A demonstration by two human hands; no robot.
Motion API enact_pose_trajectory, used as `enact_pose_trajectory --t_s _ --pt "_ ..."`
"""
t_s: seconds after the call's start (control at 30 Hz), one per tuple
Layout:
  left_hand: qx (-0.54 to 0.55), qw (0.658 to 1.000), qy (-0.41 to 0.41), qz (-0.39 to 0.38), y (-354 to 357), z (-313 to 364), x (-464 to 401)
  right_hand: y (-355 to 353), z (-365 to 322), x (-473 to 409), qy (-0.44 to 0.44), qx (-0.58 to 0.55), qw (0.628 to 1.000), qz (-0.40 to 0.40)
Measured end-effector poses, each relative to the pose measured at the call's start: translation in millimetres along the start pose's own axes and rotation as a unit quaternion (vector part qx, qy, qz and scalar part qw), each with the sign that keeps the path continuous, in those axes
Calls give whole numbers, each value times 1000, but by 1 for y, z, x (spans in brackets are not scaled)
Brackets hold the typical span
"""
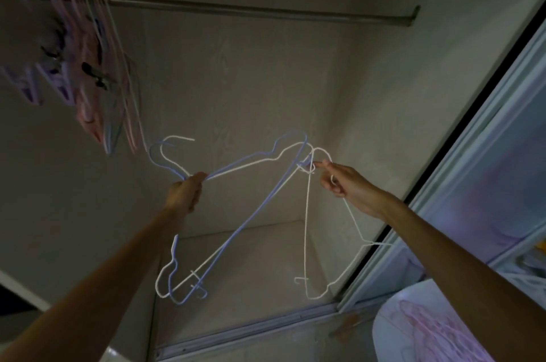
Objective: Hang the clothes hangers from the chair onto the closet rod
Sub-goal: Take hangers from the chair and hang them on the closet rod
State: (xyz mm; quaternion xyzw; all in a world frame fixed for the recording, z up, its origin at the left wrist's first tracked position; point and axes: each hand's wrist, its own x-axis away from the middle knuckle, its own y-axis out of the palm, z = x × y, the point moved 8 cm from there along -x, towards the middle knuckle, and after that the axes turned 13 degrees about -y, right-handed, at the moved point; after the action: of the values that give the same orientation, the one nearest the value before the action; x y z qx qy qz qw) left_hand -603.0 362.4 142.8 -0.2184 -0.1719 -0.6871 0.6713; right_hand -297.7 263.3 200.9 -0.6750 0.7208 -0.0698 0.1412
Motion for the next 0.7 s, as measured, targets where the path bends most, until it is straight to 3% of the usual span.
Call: enact_pose_trajectory --t_s 0.13,0.27,0.43,0.57,0.7 --pt "35 999 -28 -20 9 -11 -5 5 2 3 44 -130 988 64" --pt "57 997 -29 -38 20 -21 -7 22 4 3 91 -276 954 73" --pt "45 999 1 -15 38 -12 4 -7 10 -7 92 -194 945 248" --pt "125 992 -2 -35 38 -11 3 -17 22 2 131 -114 959 224" --pt "199 977 -34 -73 45 -14 2 -14 39 18 169 -147 946 233"
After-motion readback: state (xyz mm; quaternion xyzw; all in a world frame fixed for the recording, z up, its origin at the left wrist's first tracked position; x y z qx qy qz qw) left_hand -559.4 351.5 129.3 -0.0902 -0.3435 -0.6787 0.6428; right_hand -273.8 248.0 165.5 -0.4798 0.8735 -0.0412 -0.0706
